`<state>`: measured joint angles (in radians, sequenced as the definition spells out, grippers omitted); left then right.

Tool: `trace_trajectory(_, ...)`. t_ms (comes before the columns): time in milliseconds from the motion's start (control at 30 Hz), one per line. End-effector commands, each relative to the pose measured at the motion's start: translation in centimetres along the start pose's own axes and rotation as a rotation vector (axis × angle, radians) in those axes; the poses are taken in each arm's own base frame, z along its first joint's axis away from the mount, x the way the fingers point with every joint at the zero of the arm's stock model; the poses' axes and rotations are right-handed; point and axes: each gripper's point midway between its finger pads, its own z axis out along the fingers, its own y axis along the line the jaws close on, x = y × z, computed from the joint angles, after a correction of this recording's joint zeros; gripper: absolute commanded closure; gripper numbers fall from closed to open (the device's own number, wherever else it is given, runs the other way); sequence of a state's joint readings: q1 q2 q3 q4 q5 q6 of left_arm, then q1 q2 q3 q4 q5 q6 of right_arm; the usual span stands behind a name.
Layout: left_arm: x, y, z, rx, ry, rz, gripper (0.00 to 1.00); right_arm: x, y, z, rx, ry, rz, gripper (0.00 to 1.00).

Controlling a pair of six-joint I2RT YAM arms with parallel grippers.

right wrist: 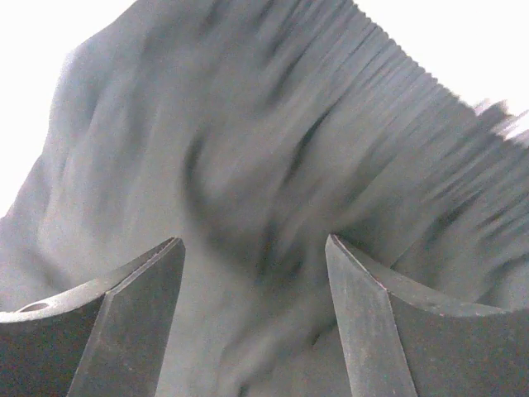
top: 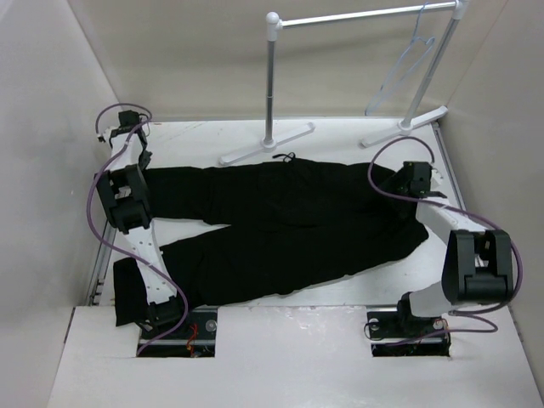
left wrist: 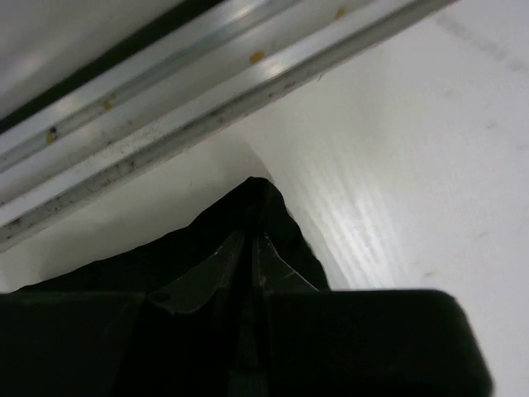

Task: Place the trousers on the hanger
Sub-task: Flatten out the trousers at the center of the board.

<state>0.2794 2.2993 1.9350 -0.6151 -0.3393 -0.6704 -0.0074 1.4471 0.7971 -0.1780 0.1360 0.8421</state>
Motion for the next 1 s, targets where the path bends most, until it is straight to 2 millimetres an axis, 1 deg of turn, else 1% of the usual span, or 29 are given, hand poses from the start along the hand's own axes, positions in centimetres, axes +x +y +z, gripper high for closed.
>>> trace_trajectory(0,-4.7,-1.3,-1.7,0.025,-0.107,-0.071,0.94,-7.1,0.5,1.5,0.03,-0.176,0.081,0.24)
trace_trajectory(100,-4.5,-1.6,-0.3,0.004,-0.109,-0.065,0.94,-10.2,-0.4,3.2,0.075,-0.207,0.096,0.22)
trace_trajectory(167,-4.3,-1.9,0.4,0.005,-0.11,-0.067,0.94,-11.2,-0.8,5.0,0.107,-0.187,0.085,0.21)
trace_trajectory(267,-4.2,-2.2,0.9,0.008,-0.115,-0.076,0.94,-11.1,-1.0,7.0,0.136,-0.132,0.081,0.21)
trace_trajectory(333,-4.0,-2.6,0.9,0.02,-0.112,-0.077,0.94,-11.0,0.2,8.1,0.095,-0.092,0.057,0.22)
trace_trajectory(433,-3.9,-2.8,0.9,0.025,-0.113,-0.077,0.94,-11.0,1.9,9.1,0.039,-0.055,0.016,0.23)
trace_trajectory(467,-3.8,-2.8,1.1,0.024,-0.112,-0.078,0.94,-10.7,2.0,9.3,0.038,-0.036,0.016,0.27)
trace_trajectory(500,-3.8,-2.8,1.1,0.023,-0.111,-0.081,0.94,-10.5,2.0,9.5,0.04,-0.023,0.02,0.33)
trace_trajectory(533,-3.6,-2.9,1.3,0.024,-0.108,-0.081,0.94,-10.3,2.1,9.6,0.041,-0.01,0.029,0.42)
trace_trajectory(567,-3.3,-3.1,1.4,0.028,-0.101,-0.082,0.94,-10.2,2.0,9.8,0.045,0.0,0.042,0.55)
trace_trajectory(600,-3.1,-3.3,1.5,0.034,-0.096,-0.083,0.94,-10.5,1.8,9.9,0.044,0.002,0.061,0.69)
trace_trajectory(633,-2.9,-3.5,1.5,0.037,-0.094,-0.084,0.94,-11.1,1.4,9.8,0.046,-0.006,0.091,0.79)
trace_trajectory(667,-2.7,-3.9,1.5,0.042,-0.095,-0.085,0.94,-11.9,1.2,9.6,0.041,-0.022,0.122,0.84)
trace_trajectory(733,-2.5,-4.7,1.4,0.059,-0.095,-0.082,0.94,-13.9,0.6,9.2,0.034,-0.056,0.193,0.91)
trace_trajectory(833,-2.4,-6.1,1.0,0.085,-0.104,-0.077,0.93,-17.1,-1.2,8.5,0.057,-0.117,0.296,0.96)
trace_trajectory(900,-2.3,-7.0,0.5,0.105,-0.109,-0.073,0.9,-18.5,-2.4,8.3,0.068,-0.143,0.349,0.96)
trace_trajectory(933,-2.4,-7.2,0.3,0.11,-0.115,-0.072,0.88,-19.2,-2.9,8.1,0.073,-0.156,0.37,0.93)
trace_trajectory(967,-2.6,-7.6,0.0,0.122,-0.122,-0.075,0.83,-19.8,-3.1,7.9,0.074,-0.171,0.382,0.88)
